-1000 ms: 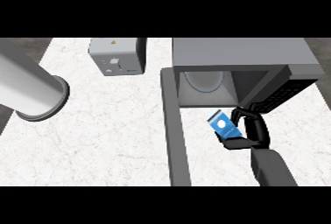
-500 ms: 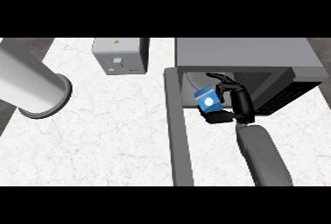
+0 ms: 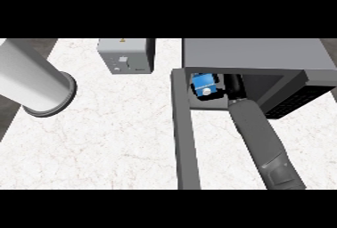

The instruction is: Pick up the milk, place it into the microwave and close the microwave

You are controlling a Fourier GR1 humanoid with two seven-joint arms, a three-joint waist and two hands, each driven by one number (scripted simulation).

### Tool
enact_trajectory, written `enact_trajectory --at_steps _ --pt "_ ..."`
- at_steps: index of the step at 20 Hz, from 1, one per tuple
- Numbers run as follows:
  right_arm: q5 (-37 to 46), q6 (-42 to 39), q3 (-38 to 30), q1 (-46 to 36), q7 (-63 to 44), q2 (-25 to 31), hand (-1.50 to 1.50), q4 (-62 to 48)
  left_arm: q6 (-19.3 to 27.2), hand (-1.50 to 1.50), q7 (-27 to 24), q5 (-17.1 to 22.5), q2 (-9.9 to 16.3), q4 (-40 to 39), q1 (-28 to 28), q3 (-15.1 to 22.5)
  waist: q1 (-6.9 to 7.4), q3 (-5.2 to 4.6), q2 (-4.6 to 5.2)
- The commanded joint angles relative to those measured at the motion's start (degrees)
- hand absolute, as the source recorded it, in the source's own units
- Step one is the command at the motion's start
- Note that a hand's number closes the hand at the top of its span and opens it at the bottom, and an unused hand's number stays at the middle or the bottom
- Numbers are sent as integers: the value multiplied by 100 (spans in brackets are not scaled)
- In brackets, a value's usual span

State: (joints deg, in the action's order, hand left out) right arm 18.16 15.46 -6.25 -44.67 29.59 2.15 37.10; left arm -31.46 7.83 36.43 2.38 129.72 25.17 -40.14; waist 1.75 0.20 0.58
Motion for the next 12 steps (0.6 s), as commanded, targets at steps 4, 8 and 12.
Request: enact_trajectory --at_steps 4,8,12 --pt "367 949 -233 -1122 62 110 150 -1471 245 -150 306 -26 124 119 -282 110 137 -10 52" --pt "177 851 -579 -1403 349 601 150 -1918 -7 -150 53 -159 233 -420 -547 126 207 -10 108" --pt "461 1812 -482 -1548 270 465 150 -2196 -209 -150 -131 -113 347 -760 -591 0 345 -17 153"
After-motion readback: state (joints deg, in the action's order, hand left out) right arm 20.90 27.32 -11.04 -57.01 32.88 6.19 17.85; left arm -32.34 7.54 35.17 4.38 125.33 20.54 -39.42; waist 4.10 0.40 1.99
